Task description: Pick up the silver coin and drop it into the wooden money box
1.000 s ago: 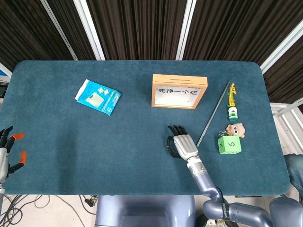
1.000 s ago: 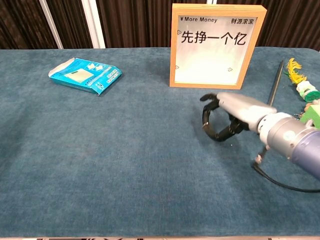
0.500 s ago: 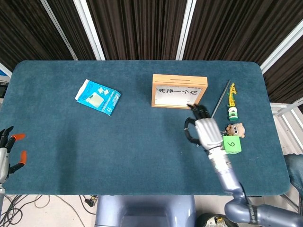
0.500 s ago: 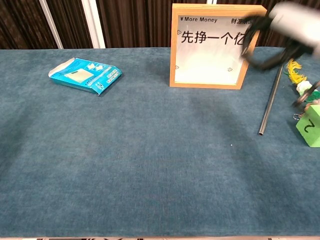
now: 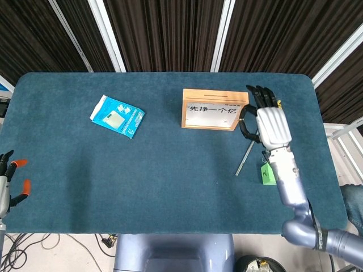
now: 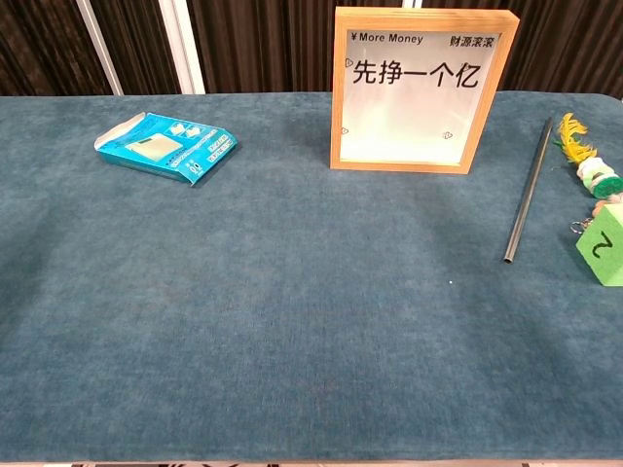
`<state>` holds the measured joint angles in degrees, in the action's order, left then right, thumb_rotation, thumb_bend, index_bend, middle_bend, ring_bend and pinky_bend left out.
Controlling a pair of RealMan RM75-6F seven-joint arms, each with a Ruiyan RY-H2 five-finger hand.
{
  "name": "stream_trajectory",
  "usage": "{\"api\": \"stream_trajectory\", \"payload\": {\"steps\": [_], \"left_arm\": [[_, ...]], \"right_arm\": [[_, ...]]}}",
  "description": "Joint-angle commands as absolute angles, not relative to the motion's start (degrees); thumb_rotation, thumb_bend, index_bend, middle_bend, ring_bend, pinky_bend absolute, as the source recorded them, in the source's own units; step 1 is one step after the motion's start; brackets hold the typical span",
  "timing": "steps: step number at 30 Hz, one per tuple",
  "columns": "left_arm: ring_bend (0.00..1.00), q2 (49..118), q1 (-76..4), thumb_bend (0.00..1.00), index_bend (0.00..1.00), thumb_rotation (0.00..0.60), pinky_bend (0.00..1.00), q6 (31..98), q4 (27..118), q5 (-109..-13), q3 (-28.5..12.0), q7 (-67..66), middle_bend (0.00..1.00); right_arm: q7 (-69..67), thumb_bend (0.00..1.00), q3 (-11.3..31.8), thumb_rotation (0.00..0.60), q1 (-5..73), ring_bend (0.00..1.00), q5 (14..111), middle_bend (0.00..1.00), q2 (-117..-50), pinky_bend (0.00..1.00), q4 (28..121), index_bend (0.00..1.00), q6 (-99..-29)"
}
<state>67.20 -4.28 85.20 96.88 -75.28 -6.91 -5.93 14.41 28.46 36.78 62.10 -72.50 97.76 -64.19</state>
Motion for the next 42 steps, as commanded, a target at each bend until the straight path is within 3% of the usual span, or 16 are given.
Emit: {"api": "stream_trajectory", "payload": {"steps": [1,12,23,32,42], "left_arm": [[0.0,67.44,-4.27,0.46,0.28,0.6,0.0,85.56,96.59,-74.95,-7.16,-6.65,0.03],[0.0,68.97,-5.08,0.46,0.28,0.6,0.0,84.46,96.16,-72.68,-7.76,-9.58,0.03],[0.0,69.95,-5.75,0.46,0.28,0.6,0.0,83.73,95.82,-71.29,-7.95,-12.23,0.03],[0.0,69.8,-5.93,0.46,0.28,0.6,0.0,83.09,96.69,-69.33,-8.48,-12.89,0.03],[0.0,69.28,-5.99,0.46,0.28,0.6,0.0,82.58,97.56,-68.17,-8.72,-12.74,0.03]], "right_arm": [[15.22,0.61,31.14,0.6,40.86,0.01,57.76,0.11,-71.7,0.0,93.26,0.8,-59.67],[15.03,0.61,33.42,0.6,51.71,0.0,46.46,0.1,-70.85,0.0,77.68,0.77,-43.96],[18.27,0.61,29.21,0.6,61.66,0.0,39.12,0.1,-77.94,0.0,57.97,0.76,-34.27],[20.74,0.61,26.25,0.6,66.45,0.0,34.7,0.09,-84.4,0.0,47.69,0.75,-32.27],[23.7,0.61,25.24,0.6,69.21,0.0,29.44,0.09,-85.34,0.0,48.08,0.75,-32.73]]}}
